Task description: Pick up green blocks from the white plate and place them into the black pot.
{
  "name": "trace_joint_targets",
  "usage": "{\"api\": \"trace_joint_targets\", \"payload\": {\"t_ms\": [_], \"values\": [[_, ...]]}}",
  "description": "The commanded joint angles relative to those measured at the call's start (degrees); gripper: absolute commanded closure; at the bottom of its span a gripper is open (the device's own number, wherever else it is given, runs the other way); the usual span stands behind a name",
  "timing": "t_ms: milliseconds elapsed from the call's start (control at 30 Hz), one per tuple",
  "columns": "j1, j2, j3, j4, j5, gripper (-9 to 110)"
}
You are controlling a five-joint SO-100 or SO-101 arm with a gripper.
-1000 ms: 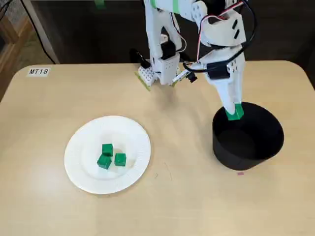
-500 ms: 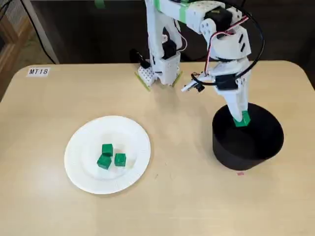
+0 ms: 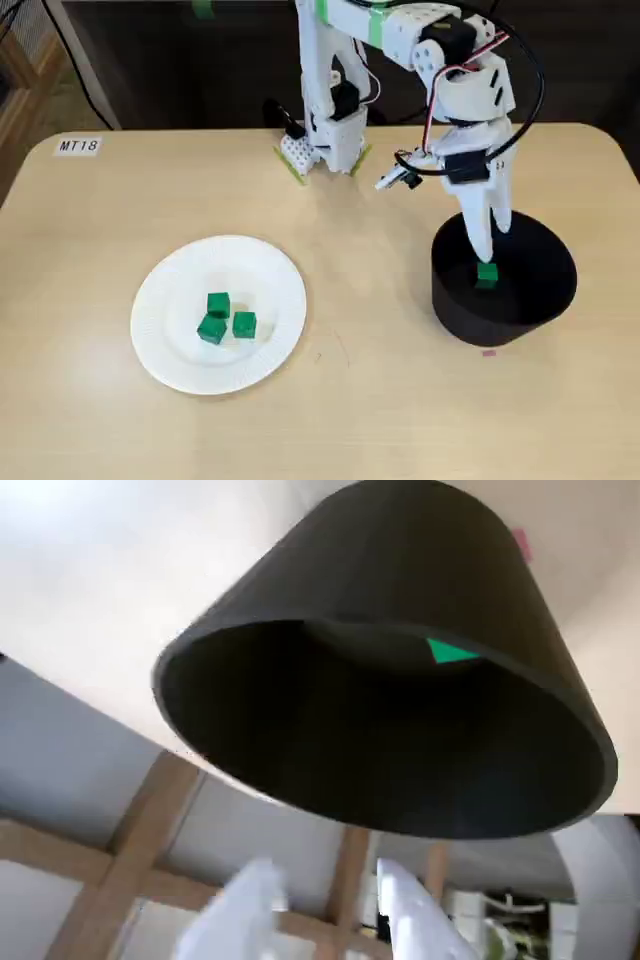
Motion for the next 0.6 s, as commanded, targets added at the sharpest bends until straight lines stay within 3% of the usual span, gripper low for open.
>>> {"api": "trace_joint_targets", "payload": {"t_ms": [0, 133, 333, 567], "values": [[5.5, 5.6, 0.1, 1.4, -4.4, 104], [12.4, 15.0, 6.8, -0.2, -17.9, 104], [20.7, 27.3, 15.9, -6.1, -46.3, 102], [34.6, 26.0, 15.2, 4.0, -60.1, 104]]}}
